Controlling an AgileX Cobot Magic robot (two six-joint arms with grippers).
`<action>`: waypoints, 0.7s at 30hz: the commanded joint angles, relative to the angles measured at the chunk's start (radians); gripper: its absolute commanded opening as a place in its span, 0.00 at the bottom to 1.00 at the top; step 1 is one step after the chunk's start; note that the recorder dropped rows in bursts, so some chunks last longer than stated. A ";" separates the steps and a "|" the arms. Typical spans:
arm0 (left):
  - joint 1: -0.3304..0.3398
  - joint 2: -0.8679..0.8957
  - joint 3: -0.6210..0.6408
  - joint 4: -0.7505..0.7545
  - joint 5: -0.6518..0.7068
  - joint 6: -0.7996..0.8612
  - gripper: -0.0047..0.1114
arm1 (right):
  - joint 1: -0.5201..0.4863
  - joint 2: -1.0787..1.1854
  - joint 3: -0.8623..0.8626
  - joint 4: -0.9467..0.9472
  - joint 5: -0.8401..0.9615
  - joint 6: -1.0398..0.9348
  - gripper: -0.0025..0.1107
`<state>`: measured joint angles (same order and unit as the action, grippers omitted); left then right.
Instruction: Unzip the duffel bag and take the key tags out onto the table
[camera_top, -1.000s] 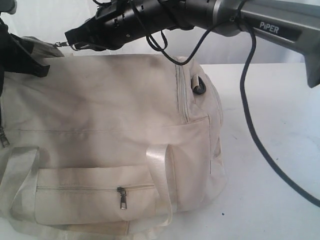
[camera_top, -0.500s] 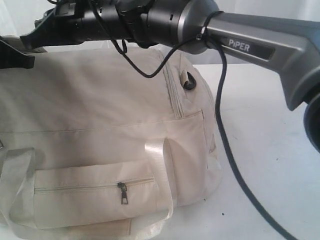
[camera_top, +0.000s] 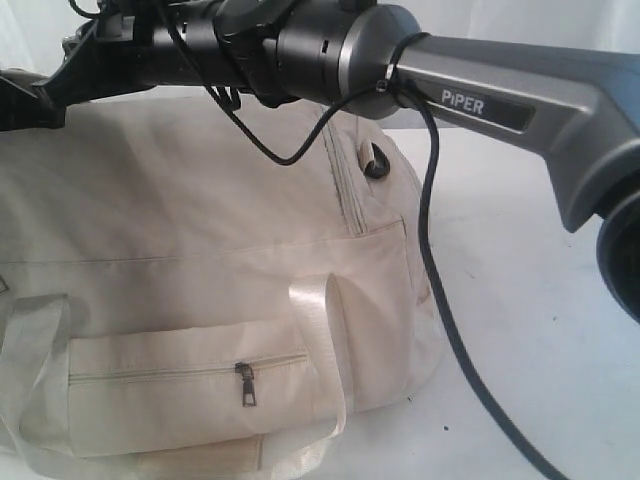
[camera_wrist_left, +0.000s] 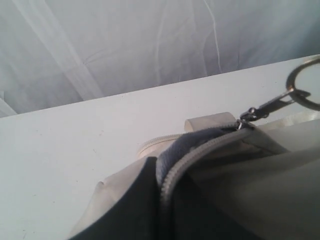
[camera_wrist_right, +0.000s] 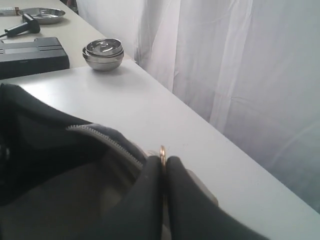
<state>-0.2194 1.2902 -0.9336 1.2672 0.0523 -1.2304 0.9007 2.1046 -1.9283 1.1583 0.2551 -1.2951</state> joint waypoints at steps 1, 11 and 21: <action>0.020 -0.023 -0.032 0.024 0.074 0.002 0.32 | -0.015 -0.026 -0.005 0.009 0.005 -0.019 0.02; -0.013 -0.156 0.074 -0.162 0.119 0.203 0.34 | -0.103 -0.035 -0.005 -0.011 0.077 0.118 0.02; -0.142 -0.265 0.418 -0.275 -0.325 0.240 0.04 | -0.103 -0.035 -0.005 -0.011 0.167 0.123 0.02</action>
<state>-0.3481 1.0199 -0.5688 0.9657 -0.1745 -0.9885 0.8198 2.1012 -1.9283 1.1380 0.4588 -1.1732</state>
